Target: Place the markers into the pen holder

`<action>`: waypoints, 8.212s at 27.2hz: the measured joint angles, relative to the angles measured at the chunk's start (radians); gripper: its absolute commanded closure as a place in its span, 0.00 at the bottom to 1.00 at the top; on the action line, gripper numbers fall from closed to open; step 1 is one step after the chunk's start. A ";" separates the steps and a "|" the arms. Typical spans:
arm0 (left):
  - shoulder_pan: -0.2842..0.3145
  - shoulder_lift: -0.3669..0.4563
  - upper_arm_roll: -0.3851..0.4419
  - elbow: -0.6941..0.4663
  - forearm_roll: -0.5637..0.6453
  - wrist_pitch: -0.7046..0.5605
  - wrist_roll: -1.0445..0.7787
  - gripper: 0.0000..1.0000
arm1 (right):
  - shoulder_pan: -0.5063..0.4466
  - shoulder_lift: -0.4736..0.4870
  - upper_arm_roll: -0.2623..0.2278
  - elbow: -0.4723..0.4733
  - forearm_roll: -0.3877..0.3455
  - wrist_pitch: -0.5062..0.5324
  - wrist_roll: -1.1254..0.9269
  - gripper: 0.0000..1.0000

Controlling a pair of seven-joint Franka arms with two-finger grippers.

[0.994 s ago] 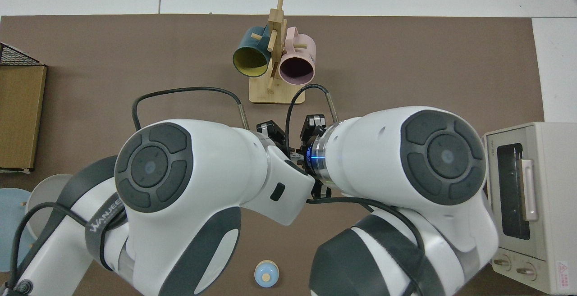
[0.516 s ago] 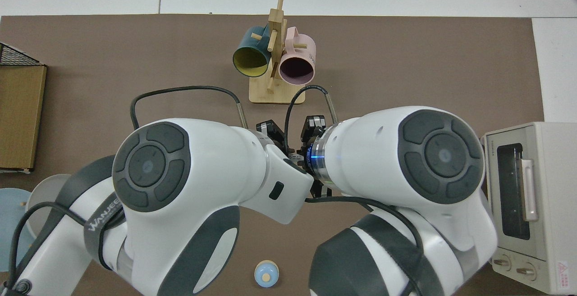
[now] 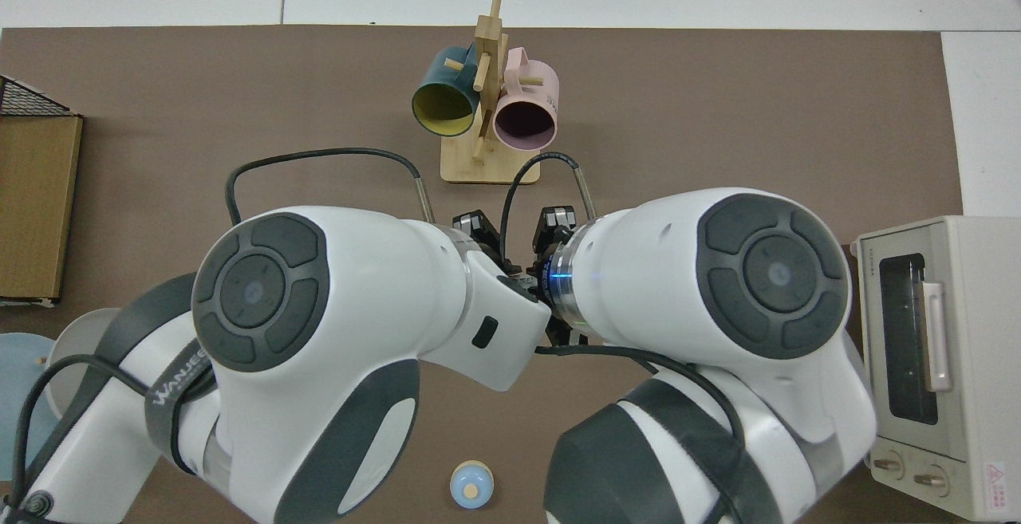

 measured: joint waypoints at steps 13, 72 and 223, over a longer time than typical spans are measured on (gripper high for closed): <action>0.000 0.001 -0.001 0.000 -0.001 0.000 0.019 1.00 | -0.002 0.001 0.000 0.000 -0.002 0.001 -0.043 0.00; 0.365 -0.020 0.034 0.164 0.604 -0.310 0.012 1.00 | -0.424 -0.065 -0.015 0.014 -0.160 -0.246 -1.819 0.00; 0.875 0.136 0.044 0.005 1.134 0.001 0.698 1.00 | -0.422 -0.065 -0.011 0.015 -0.158 -0.248 -1.732 0.00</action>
